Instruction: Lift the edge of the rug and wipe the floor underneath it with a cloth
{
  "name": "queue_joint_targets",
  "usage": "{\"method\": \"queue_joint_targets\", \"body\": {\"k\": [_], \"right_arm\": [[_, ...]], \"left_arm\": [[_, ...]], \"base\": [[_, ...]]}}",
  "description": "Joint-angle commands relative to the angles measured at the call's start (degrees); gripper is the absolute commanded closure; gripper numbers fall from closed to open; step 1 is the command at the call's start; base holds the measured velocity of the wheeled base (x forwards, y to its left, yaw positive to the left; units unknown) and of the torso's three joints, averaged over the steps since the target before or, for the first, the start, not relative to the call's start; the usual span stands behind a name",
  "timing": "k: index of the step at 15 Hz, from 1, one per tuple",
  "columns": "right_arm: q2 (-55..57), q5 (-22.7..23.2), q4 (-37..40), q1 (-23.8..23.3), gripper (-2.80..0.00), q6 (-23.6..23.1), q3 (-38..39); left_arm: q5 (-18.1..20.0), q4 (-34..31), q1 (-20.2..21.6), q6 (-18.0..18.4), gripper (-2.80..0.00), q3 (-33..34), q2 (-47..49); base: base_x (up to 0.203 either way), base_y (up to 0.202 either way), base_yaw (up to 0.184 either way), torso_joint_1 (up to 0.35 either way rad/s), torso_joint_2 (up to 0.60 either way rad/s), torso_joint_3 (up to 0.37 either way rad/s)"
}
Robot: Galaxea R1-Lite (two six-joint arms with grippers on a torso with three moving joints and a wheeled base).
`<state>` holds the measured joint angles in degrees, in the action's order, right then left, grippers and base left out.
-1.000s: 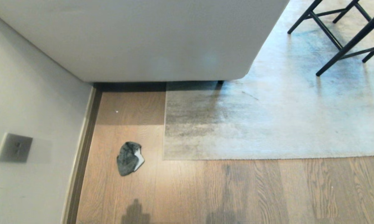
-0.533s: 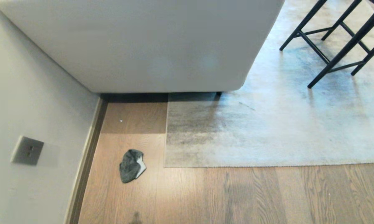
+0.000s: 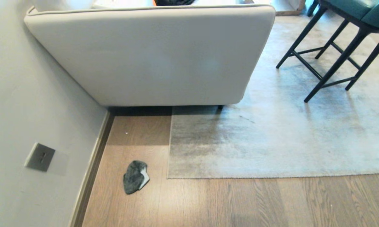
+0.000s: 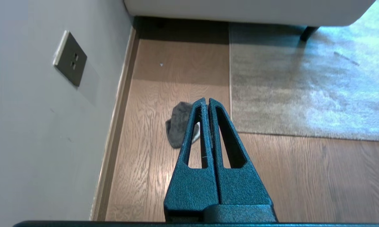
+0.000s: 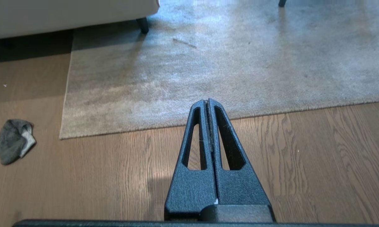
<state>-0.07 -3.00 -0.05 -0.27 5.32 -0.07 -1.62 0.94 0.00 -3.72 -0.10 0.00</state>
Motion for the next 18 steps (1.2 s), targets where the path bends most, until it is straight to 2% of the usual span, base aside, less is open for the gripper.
{"method": "queue_joint_targets", "body": {"k": [1,18], "right_arm": [[0.1,0.0,0.0,0.0,0.00,0.0,0.0],[0.1,-0.1,0.0,0.0,0.00,0.0,0.1]], "left_arm": [[0.0,0.0,0.0,-0.1,0.00,0.0,0.0],[0.0,0.0,0.0,-0.1,0.00,0.0,0.0]], "base": [[0.000,0.000,0.000,0.004,0.01,0.201],[0.000,0.000,0.000,0.002,0.00,0.202]]}}
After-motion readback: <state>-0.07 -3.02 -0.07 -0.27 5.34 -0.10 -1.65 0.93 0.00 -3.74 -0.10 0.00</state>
